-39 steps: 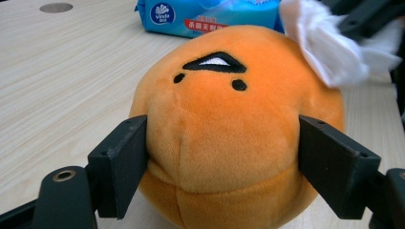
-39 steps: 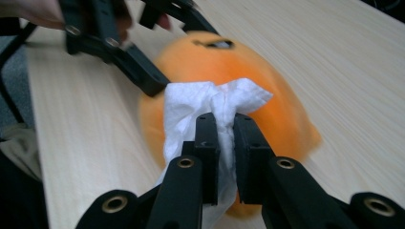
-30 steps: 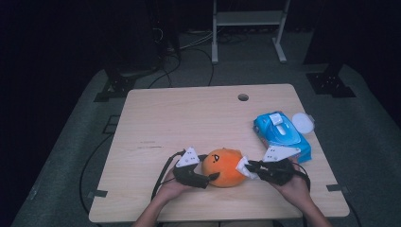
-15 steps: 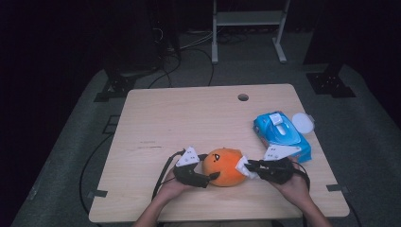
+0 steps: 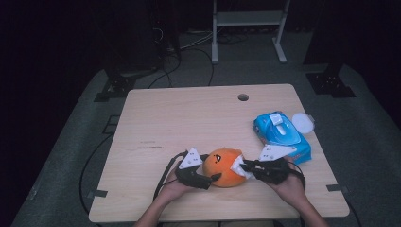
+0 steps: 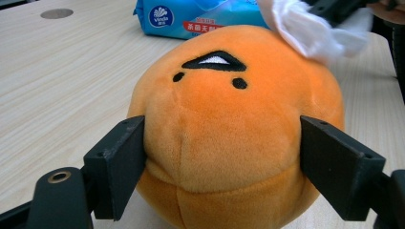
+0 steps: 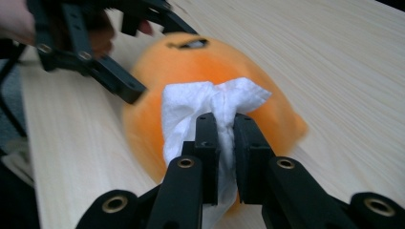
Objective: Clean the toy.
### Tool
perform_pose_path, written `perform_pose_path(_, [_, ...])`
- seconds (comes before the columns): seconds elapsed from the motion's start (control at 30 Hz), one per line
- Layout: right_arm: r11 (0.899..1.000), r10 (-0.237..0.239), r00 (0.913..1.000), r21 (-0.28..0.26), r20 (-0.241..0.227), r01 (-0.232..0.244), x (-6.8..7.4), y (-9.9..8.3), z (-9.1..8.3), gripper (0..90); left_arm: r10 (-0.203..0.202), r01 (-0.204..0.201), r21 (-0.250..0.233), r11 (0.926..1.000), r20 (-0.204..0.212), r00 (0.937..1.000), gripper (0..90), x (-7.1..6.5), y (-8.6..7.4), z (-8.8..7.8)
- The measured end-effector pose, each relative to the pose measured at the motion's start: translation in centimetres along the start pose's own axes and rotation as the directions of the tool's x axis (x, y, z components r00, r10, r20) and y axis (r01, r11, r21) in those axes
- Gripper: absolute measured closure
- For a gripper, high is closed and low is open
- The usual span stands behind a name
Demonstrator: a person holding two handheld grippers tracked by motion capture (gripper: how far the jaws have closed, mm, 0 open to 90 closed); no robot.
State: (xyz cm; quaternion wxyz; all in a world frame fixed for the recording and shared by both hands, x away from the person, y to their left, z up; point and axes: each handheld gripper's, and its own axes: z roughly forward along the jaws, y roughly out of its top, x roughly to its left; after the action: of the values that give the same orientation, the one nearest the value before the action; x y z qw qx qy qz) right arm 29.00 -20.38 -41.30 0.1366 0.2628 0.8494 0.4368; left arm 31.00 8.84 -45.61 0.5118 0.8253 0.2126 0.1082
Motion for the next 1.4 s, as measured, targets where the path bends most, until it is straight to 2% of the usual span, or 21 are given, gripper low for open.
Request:
perform_pose_path(0.13, [0.999, 0.049, 0.9985, 0.009, 0.026, -0.049, -1.4, -1.0, -0.7, 80.6, 0.0, 0.0, 0.003, 1.0, 0.0, 1.0, 19.2, 0.1, 0.0, 0.0])
perform_pose_path(0.23, [0.998, 0.058, 0.9983, -0.015, 0.01, -0.058, -1.2, -0.6, -0.9, 80.6, -0.007, 0.007, -0.001, 1.0, -0.008, 0.9999, 19.2, 0.0, 0.1, 0.2])
perform_pose_path(0.33, [0.999, 0.02, 0.9989, -0.035, -0.043, -0.022, -0.1, 0.2, -0.5, 80.5, -0.011, 0.011, -0.005, 0.9999, -0.013, 0.9998, 19.2, -0.1, 0.2, 0.4])
perform_pose_path(0.43, [1.0, -0.027, 0.9993, -0.012, -0.027, 0.027, 0.8, 0.5, 0.3, 80.4, -0.006, 0.006, -0.004, 1.0, -0.011, 0.9999, 18.8, -0.1, 0.2, 0.4])
perform_pose_path(0.47, [1.0, -0.021, 0.9994, -0.006, -0.029, 0.021, 0.7, 0.4, 0.3, 80.4, -0.01, 0.01, -0.007, 0.9999, -0.005, 0.9999, 16.8, -0.1, 0.2, 0.3])
perform_pose_path(0.53, [1.0, -0.008, 0.9994, -0.001, -0.033, 0.008, 0.2, 0.1, 0.3, 80.4, -0.05, 0.05, 0.025, 0.9984, 0.01, 0.9987, 4.4, 0.1, 0.7, 0.4])
perform_pose_path(0.57, [1.0, 0.0, 0.9995, 0.002, -0.03, 0.0, -0.1, 0.0, 0.3, 80.4, -0.062, 0.061, 0.045, 0.9971, 0.016, 0.9979, 1.6, 0.2, 0.9, 0.4])
perform_pose_path(0.67, [1.0, 0.029, 0.9994, 0.004, -0.019, -0.029, -0.6, -0.3, 0.1, 80.5, -0.074, 0.071, 0.068, 0.9951, 0.043, 0.9963, 3.9, 0.2, 0.7, 0.5])
perform_pose_path(0.77, [1.0, 0.023, 0.9997, -0.007, -0.005, -0.023, -0.3, 0.1, 0.1, 80.7, -0.04, 0.039, 0.061, 0.9974, 0.03, 0.9987, 14.8, -0.4, 0.7, 0.7])
perform_pose_path(0.83, [1.0, -0.011, 0.9999, -0.025, -0.012, 0.011, 0.8, 0.8, 0.3, 80.7, 0.015, -0.016, 0.042, 0.999, 0.018, 0.9997, 19.4, -1.1, 1.0, 0.8])
perform_pose_path(0.9, [0.998, -0.046, 0.9978, -0.049, -0.048, 0.043, 2.0, 1.7, 0.6, 80.7, 0.078, -0.078, 0.05, 0.9957, 0.005, 0.997, 21.3, -1.9, 1.2, 1.0])
perform_pose_path(0.93, [0.997, -0.068, 0.9965, -0.045, -0.048, 0.066, 2.6, 2.1, 0.8, 80.6, 0.114, -0.114, 0.064, 0.9915, -0.006, 0.9934, 21.8, -2.3, 1.3, 1.1])
perform_pose_path(0.97, [0.995, -0.095, 0.9948, -0.036, -0.034, 0.094, 3.1, 2.4, 1.1, 80.6, 0.118, -0.117, 0.066, 0.9909, -0.01, 0.9929, 22.2, -2.3, 1.2, 1.1])
perform_pose_path(1.03, [0.994, -0.102, 0.9944, -0.034, -0.028, 0.101, 3.1, 2.5, 1.2, 80.6, 0.1, -0.099, 0.055, 0.9935, -0.001, 0.995, 23.1, -2.0, 1.0, 0.9])
perform_pose_path(1.1, [0.997, -0.073, 0.9971, -0.036, -0.021, 0.072, 2.2, 2.1, 0.9, 80.6, 0.085, -0.085, 0.053, 0.9949, 0.004, 0.9963, 23.2, -1.7, 0.8, 0.8])
perform_pose_path(1.13, [0.999, -0.043, 0.9991, -0.029, 0.005, 0.043, 1.0, 1.6, 0.5, 80.6, 0.079, -0.079, 0.047, 0.9958, 0.007, 0.9969, 22.8, -1.6, 0.8, 0.9])
perform_pose_path(1.2, [0.999, -0.022, 0.9997, -0.029, 0.009, 0.023, 0.3, 1.2, 0.3, 80.6, 0.062, -0.063, 0.049, 0.9968, 0.013, 0.998, 21.2, -1.5, 0.8, 0.9])
perform_pose_path(1.27, [0.999, 0.025, 0.9996, -0.02, 0.01, -0.025, -0.8, 0.4, -0.1, 80.6, 0.011, -0.012, 0.039, 0.9992, 0.028, 0.9996, 15.2, -1.3, 1.0, 1.0])
perform_pose_path(1.3, [0.999, 0.046, 0.9989, -0.02, 0.005, -0.046, -1.0, 0.2, -0.2, 80.7, -0.036, 0.034, 0.042, 0.9985, 0.04, 0.9986, 11.3, -1.1, 1.0, 1.1])
perform_pose_path(1.33, [0.998, 0.052, 0.9986, -0.021, 0.001, -0.052, -1.1, 0.0, -0.3, 80.7, -0.087, 0.085, 0.045, 0.9954, 0.056, 0.9946, 9.1, -0.9, 1.0, 1.3])
perform_pose_path(1.4, [0.999, 0.034, 0.9994, -0.021, -0.005, -0.034, -0.7, 0.1, -0.3, 80.7, -0.111, 0.109, 0.042, 0.9931, 0.053, 0.9923, 9.0, -0.9, 1.0, 1.3])
